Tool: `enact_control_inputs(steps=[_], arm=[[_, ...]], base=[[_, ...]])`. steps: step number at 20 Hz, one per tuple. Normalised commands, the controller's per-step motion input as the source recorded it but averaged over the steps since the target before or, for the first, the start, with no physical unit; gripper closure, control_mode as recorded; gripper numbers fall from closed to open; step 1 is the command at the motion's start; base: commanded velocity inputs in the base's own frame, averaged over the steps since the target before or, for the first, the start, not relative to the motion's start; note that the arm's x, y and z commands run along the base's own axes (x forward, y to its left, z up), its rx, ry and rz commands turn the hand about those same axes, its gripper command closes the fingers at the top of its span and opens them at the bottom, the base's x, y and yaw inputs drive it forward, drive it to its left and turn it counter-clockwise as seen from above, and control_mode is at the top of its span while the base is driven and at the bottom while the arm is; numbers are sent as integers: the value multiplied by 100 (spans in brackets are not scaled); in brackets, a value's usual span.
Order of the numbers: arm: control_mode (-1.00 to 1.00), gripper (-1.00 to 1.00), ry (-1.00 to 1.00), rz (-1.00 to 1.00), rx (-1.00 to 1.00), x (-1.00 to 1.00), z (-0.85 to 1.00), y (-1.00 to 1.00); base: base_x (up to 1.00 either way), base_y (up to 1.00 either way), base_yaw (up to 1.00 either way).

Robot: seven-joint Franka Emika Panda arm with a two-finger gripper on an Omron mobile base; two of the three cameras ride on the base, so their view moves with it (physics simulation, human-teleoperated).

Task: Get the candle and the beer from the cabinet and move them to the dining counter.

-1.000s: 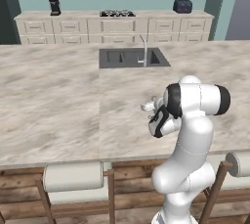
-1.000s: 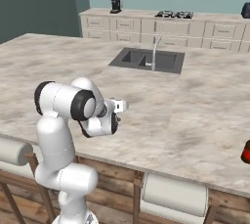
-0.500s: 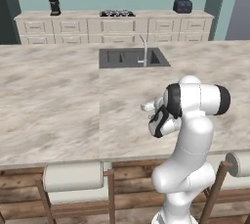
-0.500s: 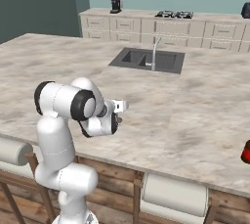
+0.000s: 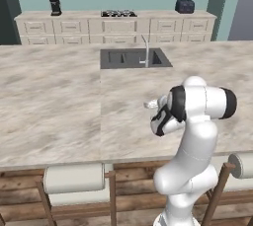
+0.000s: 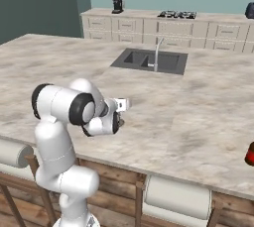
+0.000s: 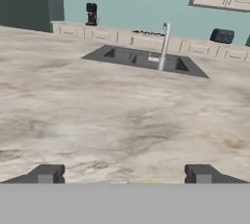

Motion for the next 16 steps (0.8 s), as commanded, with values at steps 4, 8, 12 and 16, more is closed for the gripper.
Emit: enact_control_inputs(steps=[4,8,12,16], arm=[[-100,-100,9,-8,0,-1,64,0],[-100,-100,20,-9,0,-14,73,0],[-100,-100,26,-10,-2,-38,73,0],[-100,-100,25,-10,-3,-41,65,0]], base=[[0,0,0],[0,0,0],[0,0,0],[0,0,0]])
